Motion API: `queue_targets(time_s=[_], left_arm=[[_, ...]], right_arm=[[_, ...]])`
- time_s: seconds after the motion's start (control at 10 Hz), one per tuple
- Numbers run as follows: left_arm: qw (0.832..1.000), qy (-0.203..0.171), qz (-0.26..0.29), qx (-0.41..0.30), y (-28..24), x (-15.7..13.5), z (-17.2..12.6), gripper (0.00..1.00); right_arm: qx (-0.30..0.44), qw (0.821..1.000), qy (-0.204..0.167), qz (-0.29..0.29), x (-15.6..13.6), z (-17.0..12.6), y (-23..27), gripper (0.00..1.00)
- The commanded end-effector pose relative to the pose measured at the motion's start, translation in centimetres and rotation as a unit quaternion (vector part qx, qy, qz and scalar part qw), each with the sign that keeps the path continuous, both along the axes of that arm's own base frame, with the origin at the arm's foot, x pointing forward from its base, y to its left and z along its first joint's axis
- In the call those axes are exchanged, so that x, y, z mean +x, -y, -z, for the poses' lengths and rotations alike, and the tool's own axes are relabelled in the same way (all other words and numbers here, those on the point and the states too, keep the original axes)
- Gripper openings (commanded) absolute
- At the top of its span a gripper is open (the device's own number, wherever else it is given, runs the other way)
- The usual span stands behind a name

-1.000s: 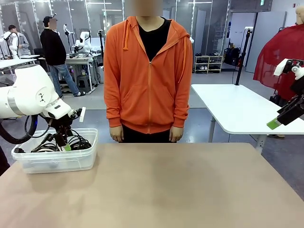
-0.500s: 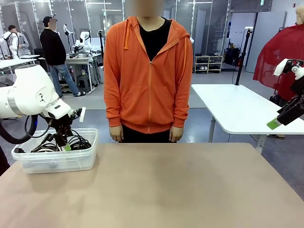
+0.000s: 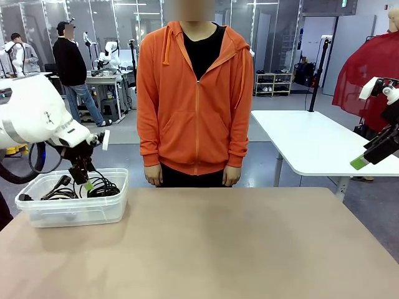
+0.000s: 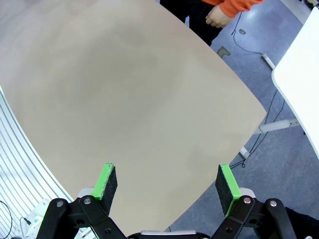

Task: Organize and store the cables.
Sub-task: Place the USB Extension Cable into the Organizing box.

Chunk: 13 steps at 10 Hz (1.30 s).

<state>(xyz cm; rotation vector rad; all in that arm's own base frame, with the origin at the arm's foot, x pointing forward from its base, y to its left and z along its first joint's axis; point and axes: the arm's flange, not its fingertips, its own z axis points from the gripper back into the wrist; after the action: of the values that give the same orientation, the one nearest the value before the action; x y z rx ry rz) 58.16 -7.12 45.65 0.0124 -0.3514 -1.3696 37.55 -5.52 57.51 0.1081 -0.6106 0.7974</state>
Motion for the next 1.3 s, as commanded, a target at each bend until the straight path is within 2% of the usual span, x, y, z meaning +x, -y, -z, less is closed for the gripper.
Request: queue_targets(time_s=[0.0,0.1,0.2,0.3,0.4,0.5,0.6,0.7,0.8,0.9,1.1,1.2], left_arm=[[0.997,-0.012,-0.028,-0.065,-1.1,-4.9,-3.3,1.0],[0.995,-0.014,-0.047,-0.091,-1.2,-7.9,-5.1,1.0],[0.993,0.002,-0.063,-0.098,-1.2,-11.6,-7.1,1.0],[0.986,0.023,-0.09,-0.138,-2.1,-14.7,-8.5,1.0],[0.978,0.048,-0.133,-0.151,-3.1,-18.6,-9.6,1.0],[0.973,0.069,-0.15,-0.158,-4.0,-21.1,-10.0,1.0],[0.966,0.091,-0.178,-0.163,-5.1,-22.7,-10.4,1.0],[0.96,0.096,-0.199,-0.17,-5.8,-24.1,-10.9,1.0],[0.957,0.112,-0.216,-0.16,-6.2,-25.7,-12.4,1.0],[0.955,0.123,-0.228,-0.147,-6.5,-26.3,-13.6,1.0],[0.949,0.168,-0.232,-0.135,-6.0,-27.9,-15.7,1.0],[0.949,0.172,-0.23,-0.133,-5.7,-28.8,-16.5,1.0]], right_arm=[[-0.001,1.0,-0.002,0.005,0.2,-0.2,0.0,1.0],[-0.001,1.0,-0.002,0.005,0.2,-0.2,0.0,1.0],[-0.001,1.0,-0.002,0.005,0.2,-0.2,0.0,1.0],[-0.001,1.0,-0.002,0.005,0.2,-0.2,0.0,1.0],[-0.001,1.0,-0.002,0.005,0.2,-0.2,0.0,1.0],[-0.001,1.0,-0.002,0.005,0.2,-0.2,0.0,1.0],[-0.001,1.0,-0.002,0.005,0.2,-0.2,0.0,1.0],[-0.001,1.0,-0.002,0.005,0.2,-0.2,0.0,1.0],[-0.001,1.0,-0.002,0.005,0.2,-0.2,0.0,1.0],[-0.001,1.0,-0.002,0.005,0.2,-0.2,0.0,1.0],[-0.001,1.0,-0.002,0.005,0.2,-0.2,0.0,1.0],[-0.001,1.0,-0.002,0.005,0.2,-0.2,0.0,1.0]])
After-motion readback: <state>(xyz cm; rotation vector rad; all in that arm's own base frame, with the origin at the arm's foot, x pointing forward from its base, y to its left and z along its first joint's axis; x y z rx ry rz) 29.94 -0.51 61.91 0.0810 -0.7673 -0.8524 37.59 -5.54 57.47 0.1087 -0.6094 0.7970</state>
